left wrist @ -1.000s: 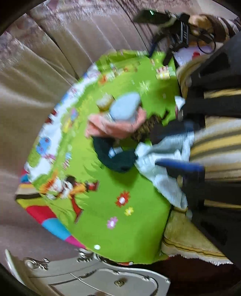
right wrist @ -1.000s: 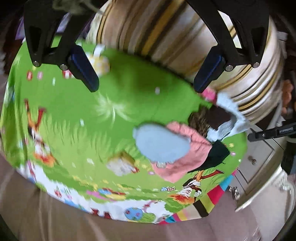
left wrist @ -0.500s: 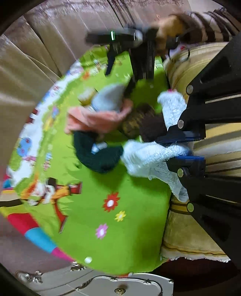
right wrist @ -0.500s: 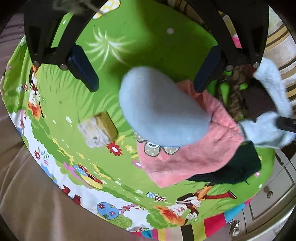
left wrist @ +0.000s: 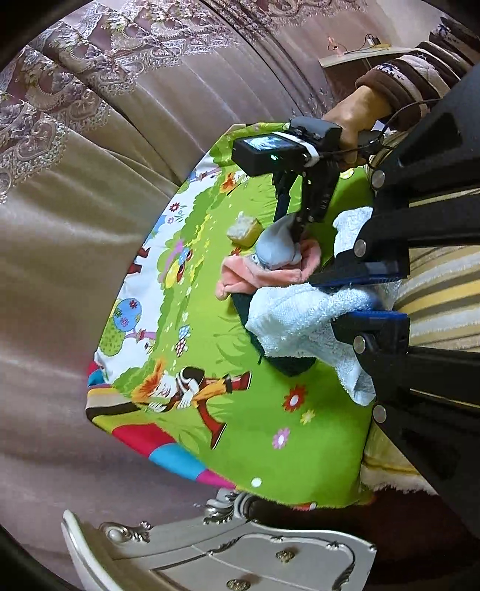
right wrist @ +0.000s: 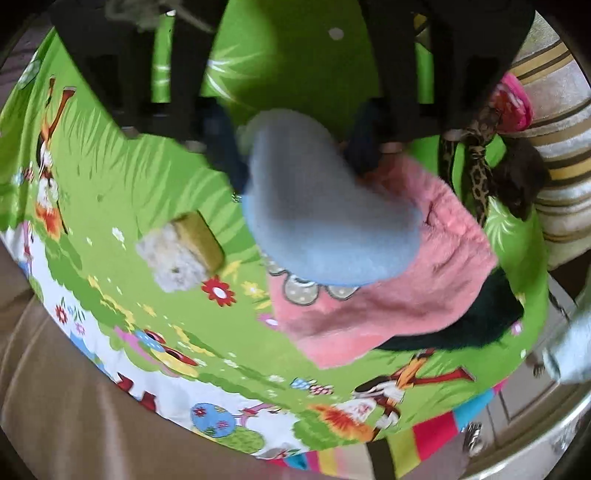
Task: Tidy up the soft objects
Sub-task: 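Grasp the light blue sock with the right tool while the left tool holds the towel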
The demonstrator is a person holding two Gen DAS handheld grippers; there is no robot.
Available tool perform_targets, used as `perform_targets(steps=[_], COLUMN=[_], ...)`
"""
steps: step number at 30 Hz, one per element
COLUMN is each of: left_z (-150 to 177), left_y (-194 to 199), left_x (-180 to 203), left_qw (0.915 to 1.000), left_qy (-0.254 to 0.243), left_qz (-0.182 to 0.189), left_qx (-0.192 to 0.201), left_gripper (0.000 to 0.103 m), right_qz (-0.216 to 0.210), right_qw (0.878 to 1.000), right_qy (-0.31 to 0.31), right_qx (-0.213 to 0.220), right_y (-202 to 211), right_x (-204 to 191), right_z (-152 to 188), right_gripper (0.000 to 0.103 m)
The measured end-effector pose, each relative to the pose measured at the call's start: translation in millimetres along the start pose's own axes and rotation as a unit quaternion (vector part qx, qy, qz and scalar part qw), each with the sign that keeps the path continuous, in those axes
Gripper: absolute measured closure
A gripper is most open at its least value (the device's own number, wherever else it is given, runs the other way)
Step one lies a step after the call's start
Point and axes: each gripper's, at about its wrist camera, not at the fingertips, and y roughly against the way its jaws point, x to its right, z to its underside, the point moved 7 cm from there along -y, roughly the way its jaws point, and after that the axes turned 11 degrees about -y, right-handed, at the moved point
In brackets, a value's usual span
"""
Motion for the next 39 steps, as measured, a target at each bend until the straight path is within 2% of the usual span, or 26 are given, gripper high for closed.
perform_targets(steps=[2, 8, 17, 25, 31, 39], left_z=[0.9, -2.4, -7.9, -12.9, -9.2, 7.8], left_y=[-2.0, -2.5, -15.1, -31.0, -50.1, -75.6], left_x=[4.8, 20.2, 52.6, 99.9, 142.1, 210.2], left_qw=[1.0, 0.9999, 0.9991, 0.9968, 0.9933, 0.9844], left_qy=[-0.001, -0.012, -0.027, -0.052, -0.069, -0.107], left_qz=[0.005, 0.011, 0.032, 0.062, 0.091, 0.133], left_qx=[-0.002, 0.003, 0.004, -0.001, -0.016, -0.044], left_gripper=[0.092, 0.092, 0.092, 0.092, 0.092, 0.092], right_qz=[-0.017, -0.027, 0.02, 0.065, 0.093, 0.121], right_qw=[1.0, 0.998, 0.993, 0.982, 0.971, 0.955], right_qy=[-0.015, -0.051, -0.1, -0.155, -0.194, -0.252], right_qx=[0.002, 0.011, 0.055, 0.089, 0.101, 0.103], right_y=[4.9, 21.3, 67.9, 116.5, 147.4, 183.8], right_x=[3.3, 11.3, 40.5, 76.3, 105.8, 150.7], right_z=[0.1, 9.5, 22.2, 46.7, 75.4, 134.0], right_gripper=[0.07, 0.078, 0.079, 0.079, 0.079, 0.079])
